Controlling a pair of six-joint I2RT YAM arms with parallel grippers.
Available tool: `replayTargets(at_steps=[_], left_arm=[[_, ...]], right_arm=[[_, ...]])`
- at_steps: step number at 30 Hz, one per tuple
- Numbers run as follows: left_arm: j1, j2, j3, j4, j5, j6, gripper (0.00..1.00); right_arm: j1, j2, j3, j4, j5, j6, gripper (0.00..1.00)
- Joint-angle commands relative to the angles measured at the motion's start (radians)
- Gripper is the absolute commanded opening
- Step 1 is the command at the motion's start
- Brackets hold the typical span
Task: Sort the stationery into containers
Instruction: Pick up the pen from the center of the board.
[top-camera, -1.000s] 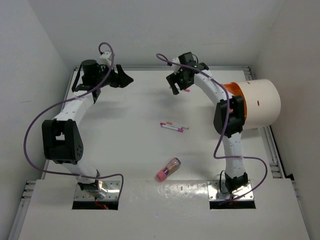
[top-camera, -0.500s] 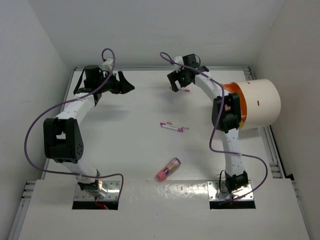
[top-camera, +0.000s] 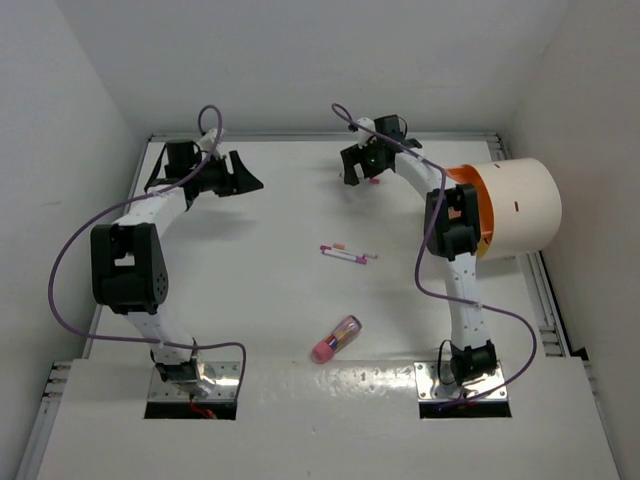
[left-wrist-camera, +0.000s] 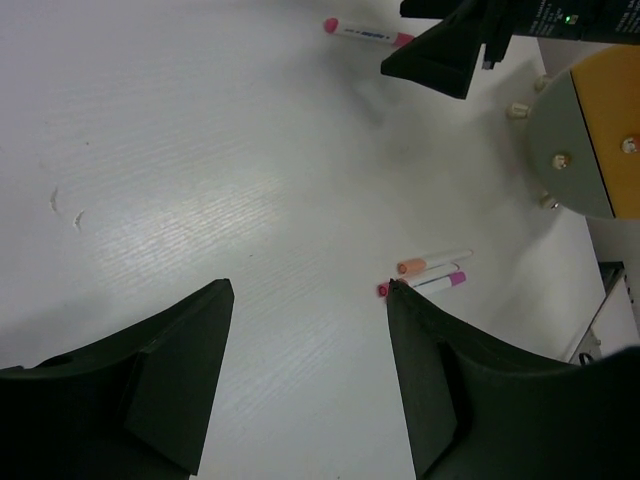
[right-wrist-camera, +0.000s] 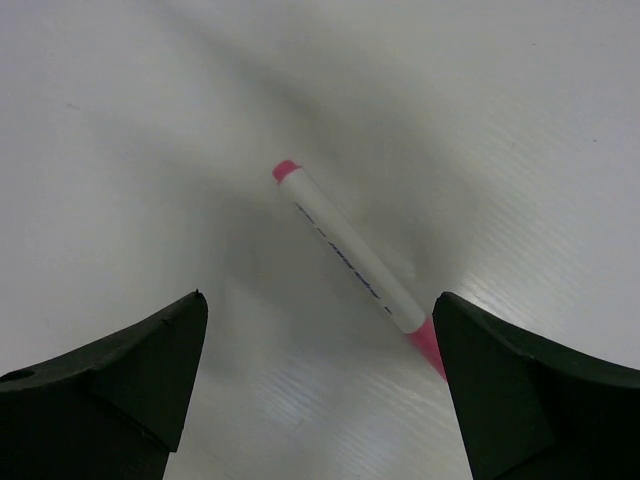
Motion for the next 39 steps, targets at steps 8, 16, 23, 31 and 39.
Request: replayTargets(at_steps=[8, 16, 23, 31, 39], left_arm=[[0.027, -0.003, 0.057, 0.008, 0.051, -0.026, 0.7], [0.043, -0.02, 0.055, -0.017, 0.052, -0.003, 0.7], [0.057, -0.008, 0.081, -0.021, 0.066, -0.019, 0.7], [0.062, -0.049, 0.088, -0.106, 0.107, 0.007, 0.69], [0.077, -0.175, 0.062, -0.129, 0.117, 0.019, 0.7]], right_arm=[[0.029, 0.022, -0.041, 0.081, 0.031, -0.05, 0.91], [0.028, 0.065, -0.007, 0.101, 0.082, -0.081, 0.91], [0.048, -0.001, -0.07, -0.03, 0.065, -0.127, 0.57], [0.143, -0.095, -0.118, -0.415, 0.215, -0.377, 0.32], [0.181, -0.142, -0.194, -0.557, 0.286, -0.365, 0.03]])
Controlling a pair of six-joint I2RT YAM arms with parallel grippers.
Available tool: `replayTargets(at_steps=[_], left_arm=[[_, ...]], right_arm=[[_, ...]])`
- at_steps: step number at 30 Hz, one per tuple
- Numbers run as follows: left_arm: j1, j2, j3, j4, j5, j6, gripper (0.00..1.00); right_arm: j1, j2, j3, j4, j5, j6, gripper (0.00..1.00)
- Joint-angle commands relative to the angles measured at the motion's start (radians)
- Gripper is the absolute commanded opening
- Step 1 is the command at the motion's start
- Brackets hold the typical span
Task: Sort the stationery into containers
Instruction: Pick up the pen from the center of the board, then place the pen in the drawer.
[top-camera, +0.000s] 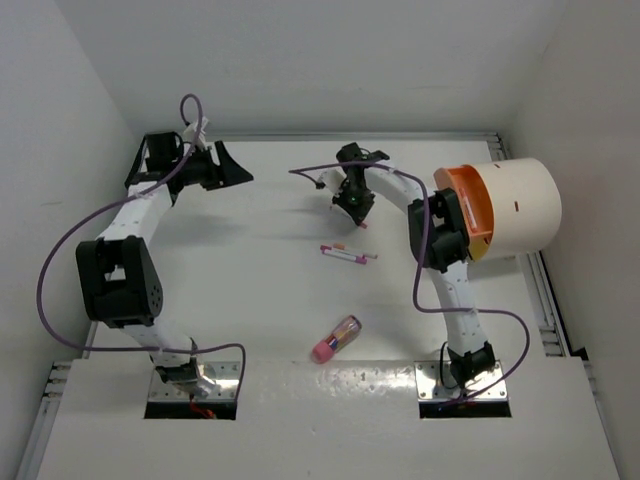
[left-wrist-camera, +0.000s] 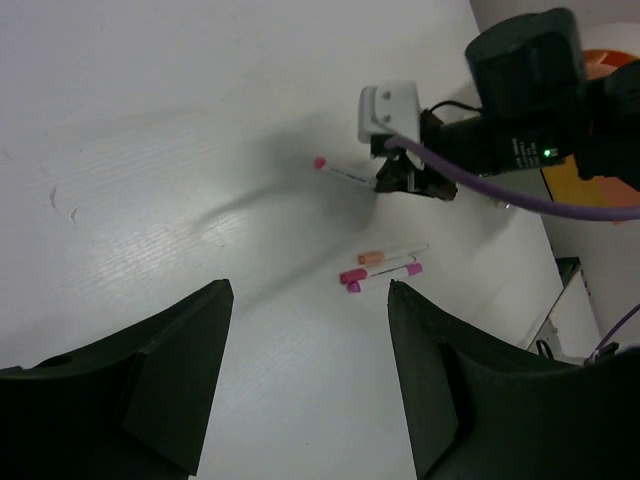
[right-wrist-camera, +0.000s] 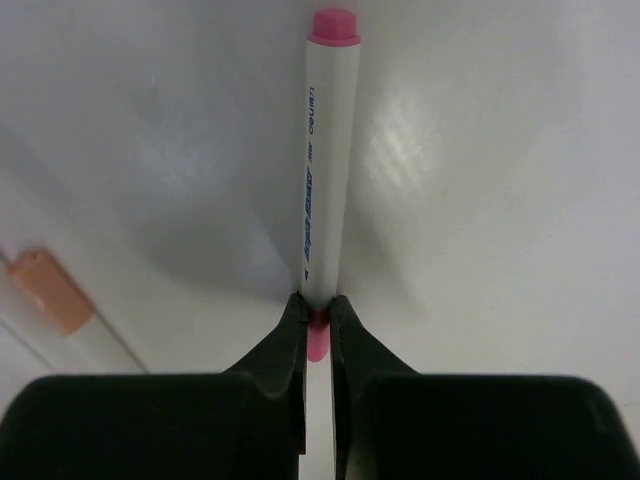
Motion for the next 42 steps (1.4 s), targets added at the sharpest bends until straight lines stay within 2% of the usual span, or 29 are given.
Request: replayTargets(at_steps=[1, 5, 7, 9, 13, 20, 23, 26, 28, 32, 42], left_arm=[[0.024, -0.111, 0.001, 0.003, 0.033, 0.028, 0.7], [0.028, -0.168, -0.025, 0.012, 0.04, 0.03, 0.7], [0.029, -0.182, -0.049, 0.028, 0.04, 0.019, 0.7], [0.029, -0.199, -0.069, 0.052, 0.044, -0.003, 0.7], [0.025, -0.22, -0.095, 0.083, 0.044, -0.026, 0.7], [0.017, -0.256, -0.105, 0.108, 0.046, -0.035, 0.7], [0.009, -0.266, -0.117, 0.111, 0.044, -0.04, 0.7], [0.005, -0.266, -0.117, 0.111, 0.046, -0.041, 0.7], [0.002, -0.263, -0.114, 0.111, 0.044, -0.041, 0.7], [-0.024, -0.245, -0.1, 0.111, 0.04, -0.047, 0.7], [-0.063, -0.243, -0.095, 0.12, 0.0, -0.075, 0.7]], right_arm=[[-0.011, -0.089, -0.072, -0.133, 0.041, -0.001, 0.01], [-0.011, -0.255, -0.256, -0.096, 0.041, 0.022, 0.0], [-0.008, -0.318, -0.287, -0.088, 0.041, 0.029, 0.0], [-0.007, -0.378, -0.258, -0.136, 0.041, 0.048, 0.0], [0.008, -0.413, -0.085, -0.262, 0.02, 0.084, 0.0], [0.014, -0.565, -0.002, -0.346, 0.041, 0.166, 0.0], [-0.036, -0.665, 0.009, -0.383, 0.084, 0.196, 0.0], [-0.101, -0.814, -0.111, -0.358, 0.132, 0.186, 0.0], [-0.184, -0.892, -0.131, -0.372, 0.126, 0.189, 0.0], [-0.311, -0.918, -0.039, -0.485, 0.086, 0.172, 0.0], [-0.428, -0.908, -0.123, -0.495, 0.049, 0.146, 0.0]])
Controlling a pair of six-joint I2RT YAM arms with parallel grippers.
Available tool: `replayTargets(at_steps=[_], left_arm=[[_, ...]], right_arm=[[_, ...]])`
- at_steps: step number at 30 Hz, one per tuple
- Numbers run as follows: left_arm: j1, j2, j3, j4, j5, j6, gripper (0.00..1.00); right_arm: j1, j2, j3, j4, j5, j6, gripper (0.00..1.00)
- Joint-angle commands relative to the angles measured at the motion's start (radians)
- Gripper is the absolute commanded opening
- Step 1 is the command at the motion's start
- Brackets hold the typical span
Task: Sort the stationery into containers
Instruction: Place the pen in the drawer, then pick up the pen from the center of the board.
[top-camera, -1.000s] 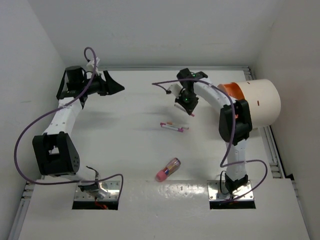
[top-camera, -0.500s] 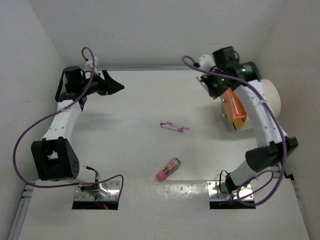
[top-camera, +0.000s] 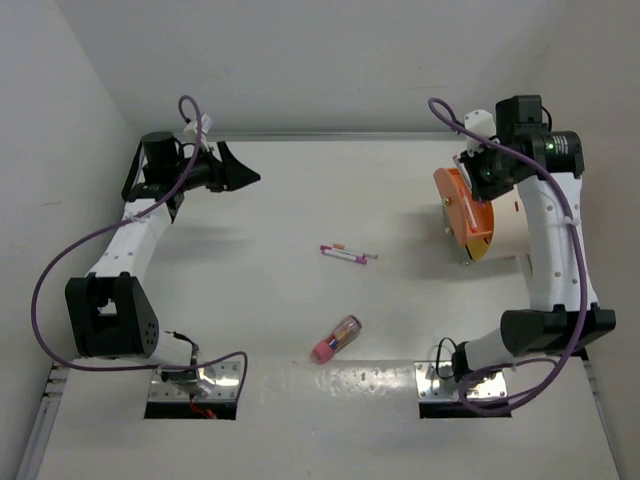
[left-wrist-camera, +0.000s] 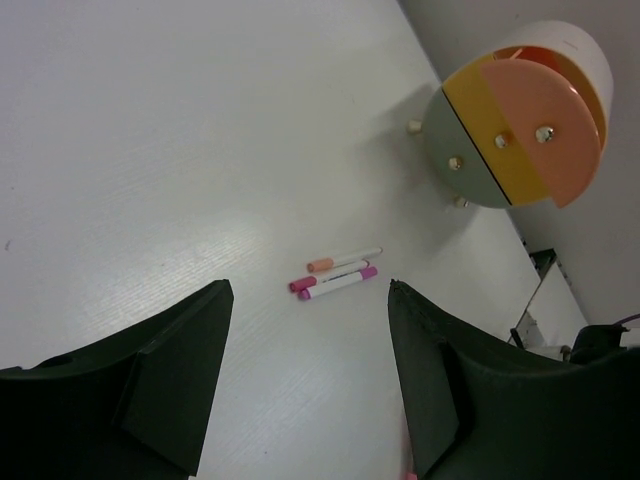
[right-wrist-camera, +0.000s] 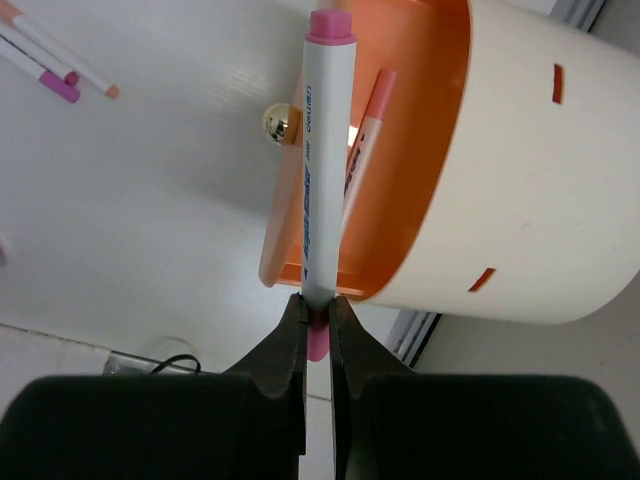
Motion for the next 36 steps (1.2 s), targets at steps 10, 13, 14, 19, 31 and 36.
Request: replayTargets(at_steps=[10, 13, 14, 19, 31, 36], left_arm=[[-0.003, -0.035, -0.005, 0.031, -0.021, 0.005, 0.69], [-0.003, -0.03, -0.002, 0.029, -0.021, 0.005, 0.7], [-0.004, -0.03, -0.002, 0.029, -0.02, 0.005, 0.7], [-0.003, -0.036, -0.005, 0.028, -0.023, 0.016, 0.7], [0.056, -0.016, 0.071, -0.024, -0.023, 0.033, 0.7], [0.071, -0.013, 0.062, -0.06, -0.017, 0.051, 0.7]], right_arm=[[-0.076, 0.045, -0.02, 0.015, -0.019, 0.002, 0.37], [-0.058, 0.057, 0.027, 0.009, -0.05, 0.013, 0.55], [-0.049, 0.074, 0.076, -0.001, -0.057, 0.016, 0.58], [0.072, 0.105, 0.226, -0.058, -0.132, 0.027, 0.49], [0.473, 0.224, -0.244, 0.224, -0.074, -0.029, 0.4], [0.488, 0.312, -0.404, 0.392, -0.027, -0.071, 0.34]])
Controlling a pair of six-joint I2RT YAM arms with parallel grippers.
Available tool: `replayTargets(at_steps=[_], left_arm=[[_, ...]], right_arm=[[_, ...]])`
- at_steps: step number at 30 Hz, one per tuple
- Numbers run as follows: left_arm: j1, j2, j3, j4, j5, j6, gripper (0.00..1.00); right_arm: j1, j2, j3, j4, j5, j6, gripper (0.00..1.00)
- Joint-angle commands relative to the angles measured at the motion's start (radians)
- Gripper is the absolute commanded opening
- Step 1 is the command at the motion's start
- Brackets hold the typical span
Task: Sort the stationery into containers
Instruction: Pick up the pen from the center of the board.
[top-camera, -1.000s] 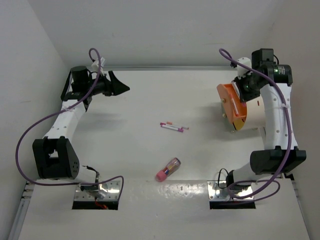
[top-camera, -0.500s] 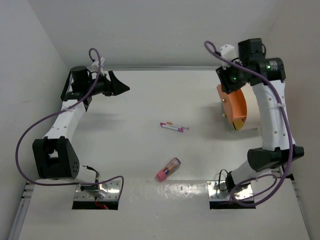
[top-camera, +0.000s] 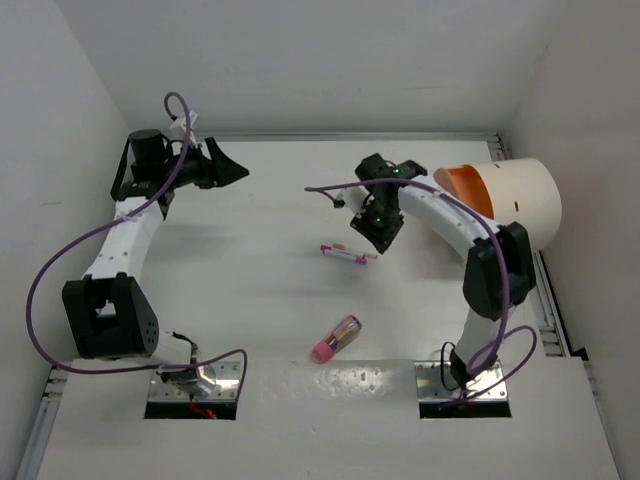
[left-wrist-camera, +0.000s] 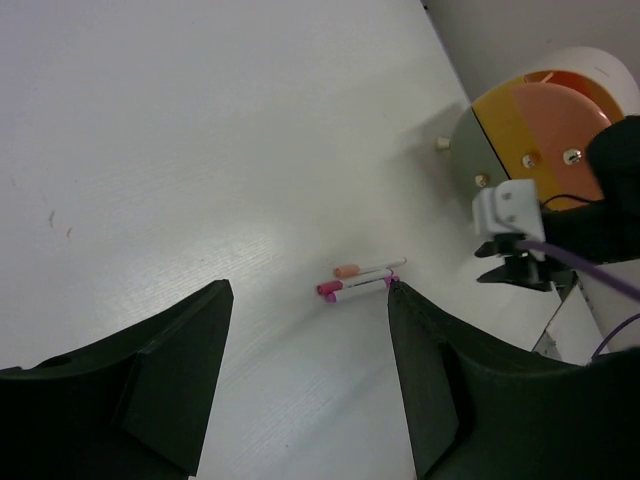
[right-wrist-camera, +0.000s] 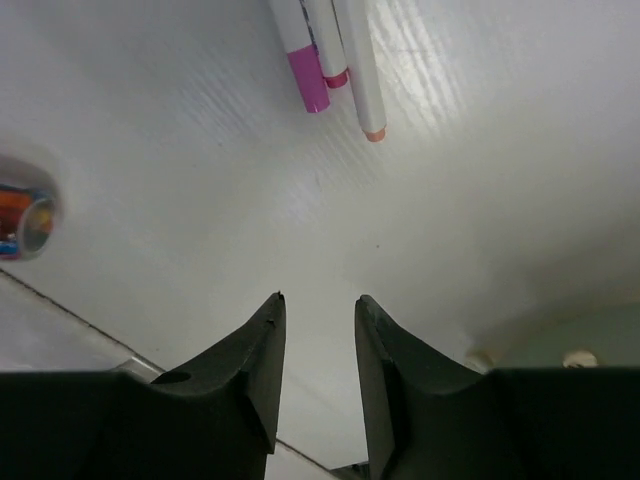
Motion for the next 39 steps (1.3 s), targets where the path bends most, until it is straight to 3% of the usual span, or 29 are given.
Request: replayTargets(at_steps=[1, 12, 25, 32, 35, 36, 39], left_arm=[[0.011, -0.013, 0.022, -0.018, 0.012, 0.027, 0.7], [0.015, 0.007, 0.017, -0.012, 0.008, 0.02, 0.7], [0.022, 0.016, 0.022, -0.032, 0.002, 0.034, 0.75], [0.024, 0.022, 0.031, -0.035, -0.001, 0.033, 0.75], [0.024, 0.025, 0.035, -0.035, -0.001, 0.033, 0.75], [0.024, 0.025, 0.04, -0.033, -0.002, 0.033, 0.75], [0.022, 0.031, 0.04, -0.024, 0.004, 0.028, 0.75]], right_arm=[[0.009, 0.005, -0.083, 0.173, 0.039, -0.05, 0.33], [0.013, 0.167, -0.099, 0.332, 0.079, -0.054, 0.33], [0.022, 0.319, -0.019, 0.365, 0.067, -0.081, 0.33], [0.03, 0.345, -0.042, 0.389, 0.087, -0.133, 0.24], [0.032, 0.341, -0.047, 0.379, 0.088, -0.141, 0.13], [0.032, 0.333, -0.044, 0.371, 0.091, -0.138, 0.05], [0.027, 0.254, -0.03, 0.337, 0.087, -0.121, 0.0]])
